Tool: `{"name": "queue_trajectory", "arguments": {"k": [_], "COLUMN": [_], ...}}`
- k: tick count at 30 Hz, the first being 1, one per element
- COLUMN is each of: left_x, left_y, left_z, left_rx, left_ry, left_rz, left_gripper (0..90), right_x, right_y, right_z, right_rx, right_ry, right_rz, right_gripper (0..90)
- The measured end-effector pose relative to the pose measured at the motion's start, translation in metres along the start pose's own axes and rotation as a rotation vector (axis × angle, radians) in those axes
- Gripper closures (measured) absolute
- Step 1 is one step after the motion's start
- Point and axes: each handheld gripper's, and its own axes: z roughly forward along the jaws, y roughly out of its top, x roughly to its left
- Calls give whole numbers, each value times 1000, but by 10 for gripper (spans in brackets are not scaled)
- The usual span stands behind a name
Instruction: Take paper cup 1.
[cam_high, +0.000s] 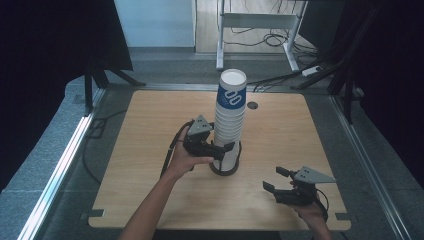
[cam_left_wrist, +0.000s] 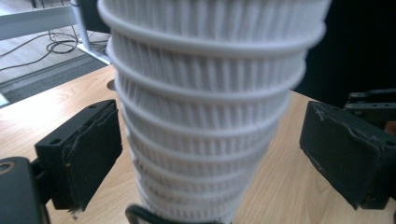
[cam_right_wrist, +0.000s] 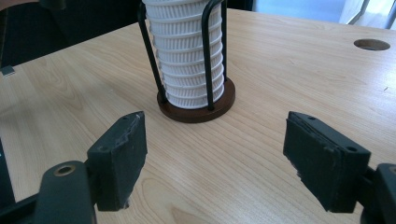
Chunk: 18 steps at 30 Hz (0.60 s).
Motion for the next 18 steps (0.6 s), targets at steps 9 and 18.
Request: {"name": "queue_trajectory", "arguments": {"k": [9,18], "left_x": [7,5], "left_y": [2,4], "left_z": [18,21], "left_rx": [10,14], "left_ry": [-1,-1], "left_rz": [-32,-26], "left_gripper": [74,118], "right_x": [1,2], "right_y": [-1,-2], "right_z": [3,5], "right_rx": [8,17], "right_ry": [5,9], "right_rz": [-3,-9], "right_gripper": [220,223]}}
